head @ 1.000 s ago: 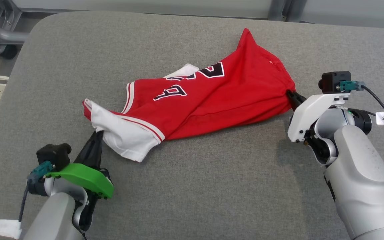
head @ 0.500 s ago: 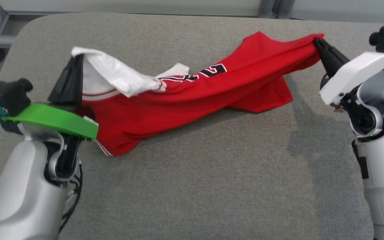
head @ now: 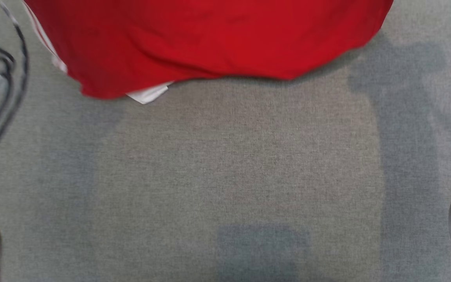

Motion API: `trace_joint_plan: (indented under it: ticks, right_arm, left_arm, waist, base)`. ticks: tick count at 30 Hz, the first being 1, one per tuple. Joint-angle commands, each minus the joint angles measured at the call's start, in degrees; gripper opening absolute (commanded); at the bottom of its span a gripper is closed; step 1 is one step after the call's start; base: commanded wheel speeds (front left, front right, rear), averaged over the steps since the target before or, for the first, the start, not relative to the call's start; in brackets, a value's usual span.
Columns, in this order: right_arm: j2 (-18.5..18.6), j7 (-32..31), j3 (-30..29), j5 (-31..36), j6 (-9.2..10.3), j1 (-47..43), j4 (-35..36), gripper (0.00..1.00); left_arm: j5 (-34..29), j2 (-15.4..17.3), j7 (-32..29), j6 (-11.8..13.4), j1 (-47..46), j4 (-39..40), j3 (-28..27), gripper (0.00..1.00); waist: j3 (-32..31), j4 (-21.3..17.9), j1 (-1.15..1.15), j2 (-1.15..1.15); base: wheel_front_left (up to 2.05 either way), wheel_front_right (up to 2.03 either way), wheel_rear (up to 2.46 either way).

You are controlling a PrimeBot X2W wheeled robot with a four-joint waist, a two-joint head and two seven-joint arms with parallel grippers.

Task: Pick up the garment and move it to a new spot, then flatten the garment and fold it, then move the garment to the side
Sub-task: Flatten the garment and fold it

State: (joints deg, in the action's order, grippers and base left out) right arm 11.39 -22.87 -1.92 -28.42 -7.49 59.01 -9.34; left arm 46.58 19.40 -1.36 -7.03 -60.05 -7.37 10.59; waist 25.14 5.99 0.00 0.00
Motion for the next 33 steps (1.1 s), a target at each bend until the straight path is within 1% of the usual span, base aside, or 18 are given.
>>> trace_joint_plan:
  ticks: [1,3,7,10,13,19,22,23,26,27,31,33]
  right_arm:
    - [0.42,0.51,0.06,0.55,0.01,2.18,-0.66,0.00]
    - [0.66,1.30,-0.32,1.70,0.01,6.85,-2.09,0.00]
    - [0.13,3.62,-0.61,4.19,0.01,15.72,-5.69,0.00]
    - [-0.76,6.60,-2.06,6.18,0.01,21.61,-8.80,0.00]
    - [-1.75,10.76,-3.91,8.47,0.01,26.53,-12.24,0.00]
    - [-4.23,21.64,-9.12,14.25,0.01,33.85,-18.10,0.00]
    - [-4.70,25.76,-9.84,16.26,0.01,36.53,-20.73,0.00]
    - [-4.97,27.37,-9.03,16.80,0.01,37.17,-22.21,0.00]
    - [-4.10,28.44,-5.96,17.54,0.01,35.68,-24.36,0.00]
    - [-3.57,28.55,-5.01,17.59,0.01,34.82,-25.02,0.00]
    - [-2.00,28.60,-0.28,15.80,0.01,29.94,-26.88,0.00]
    - [-0.38,28.16,2.21,14.61,0.02,26.80,-26.91,0.00]
  left_arm:
    - [0.12,0.72,0.22,-0.11,-2.93,0.28,-0.39,0.00]
    - [-0.57,1.35,0.50,-0.28,-7.94,0.25,0.01,0.00]
    - [-1.04,1.06,1.63,-0.44,-17.23,-1.94,0.32,0.00]
    - [-1.88,0.47,2.78,-0.43,-23.66,-4.04,1.07,0.00]
    - [-2.49,-0.14,5.29,-0.44,-29.52,-5.98,0.83,0.00]
    - [-3.94,-1.61,11.74,-0.43,-40.05,-11.74,-0.52,0.00]
    - [-4.33,-2.58,14.48,-0.49,-43.46,-12.83,-0.38,0.00]
    - [-4.61,-2.99,15.33,-0.52,-44.62,-12.93,0.45,0.00]
    - [-4.03,-3.13,16.07,-0.49,-42.99,-13.38,2.14,0.00]
    - [-4.18,-2.70,16.02,-0.50,-41.64,-13.70,2.82,0.00]
    - [-3.89,-1.21,16.45,-0.50,-34.75,-14.33,5.29,0.00]
    - [-3.49,-0.36,16.60,-0.51,-30.08,-13.52,5.98,0.00]
  waist:
    - [5.88,-2.63,0.00,0.00]
    - [8.01,-3.09,0.00,0.00]
    - [11.97,-4.37,0.00,0.00]
    - [14.16,-5.14,0.00,0.00]
    - [15.33,-6.01,0.00,0.00]
    - [15.74,-7.99,0.00,0.00]
    - [15.70,-8.41,0.00,0.00]
    - [15.86,-8.62,0.00,0.00]
    - [16.77,-8.87,0.00,0.00]
    - [17.15,-8.80,0.00,0.00]
    - [17.87,-8.39,0.00,0.00]
    - [17.67,-7.98,0.00,0.00]
  base:
    - [0.00,0.00,0.00]
    - [0.00,0.00,0.00]
    - [0.00,0.00,0.00]
    - [0.00,0.00,0.00]
    - [0.00,0.00,0.00]
    - [0.00,0.00,0.00]
    - [0.00,0.00,0.00]
    - [0.00,0.00,0.00]
    - [0.00,0.00,0.00]
    - [0.00,0.00,0.00]
    - [0.00,0.00,0.00]
    - [0.00,0.00,0.00]
